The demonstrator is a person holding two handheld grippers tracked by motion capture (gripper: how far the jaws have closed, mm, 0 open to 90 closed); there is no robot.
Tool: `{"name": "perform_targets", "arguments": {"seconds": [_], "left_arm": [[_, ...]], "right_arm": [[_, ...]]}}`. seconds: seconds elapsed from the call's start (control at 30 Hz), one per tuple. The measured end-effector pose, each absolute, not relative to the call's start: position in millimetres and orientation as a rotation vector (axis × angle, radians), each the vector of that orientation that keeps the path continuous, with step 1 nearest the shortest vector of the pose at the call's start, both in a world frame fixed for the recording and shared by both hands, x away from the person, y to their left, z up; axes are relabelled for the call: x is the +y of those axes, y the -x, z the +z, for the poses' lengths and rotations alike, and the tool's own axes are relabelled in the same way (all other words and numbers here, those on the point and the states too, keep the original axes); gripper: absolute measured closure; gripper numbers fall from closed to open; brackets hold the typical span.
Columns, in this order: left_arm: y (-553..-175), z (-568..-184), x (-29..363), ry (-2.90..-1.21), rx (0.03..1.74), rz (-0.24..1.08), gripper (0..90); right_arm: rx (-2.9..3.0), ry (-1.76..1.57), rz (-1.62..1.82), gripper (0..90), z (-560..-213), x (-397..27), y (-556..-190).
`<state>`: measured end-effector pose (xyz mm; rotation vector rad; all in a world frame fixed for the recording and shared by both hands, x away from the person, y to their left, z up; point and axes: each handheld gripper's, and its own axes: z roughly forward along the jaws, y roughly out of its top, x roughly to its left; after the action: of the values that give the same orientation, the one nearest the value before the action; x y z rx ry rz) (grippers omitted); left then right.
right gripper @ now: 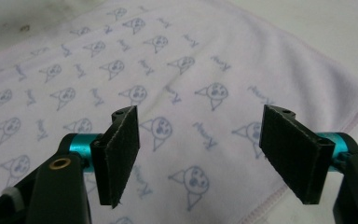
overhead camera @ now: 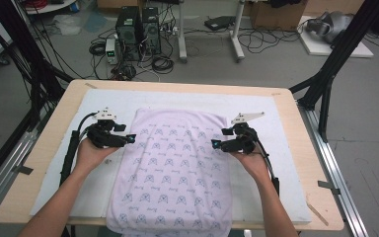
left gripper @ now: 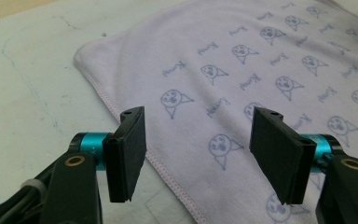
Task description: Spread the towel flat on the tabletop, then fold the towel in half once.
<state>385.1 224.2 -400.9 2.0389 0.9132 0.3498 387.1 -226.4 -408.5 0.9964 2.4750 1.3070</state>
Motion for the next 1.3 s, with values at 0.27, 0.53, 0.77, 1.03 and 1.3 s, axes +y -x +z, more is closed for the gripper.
{"name": "perform_targets", "arguments": {"seconds": [0.27, 0.53, 0.77, 1.03, 1.3], "left_arm": [[-389, -395, 219, -2.063, 0.892, 0.357, 36.9], [-395, -393, 219, -2.054, 0.907, 0.370, 37.3], [-405, -380, 216, -2.075, 0.901, 0.385, 37.5], [-421, -391, 217, -2.117, 0.929, 0.372, 38.4], [-437, -417, 208, -2.168, 0.978, 0.370, 44.7]], "right_arm": [[2.483, -0.990, 1.295, 27.7, -409, -230, -384], [2.489, -0.967, 1.270, 28.0, -400, -232, -389], [2.489, -0.974, 1.213, 28.2, -391, -235, -402], [2.505, -1.027, 1.110, 30.5, -405, -235, -421], [2.515, -1.107, 1.030, 34.2, -426, -233, -436]]}}
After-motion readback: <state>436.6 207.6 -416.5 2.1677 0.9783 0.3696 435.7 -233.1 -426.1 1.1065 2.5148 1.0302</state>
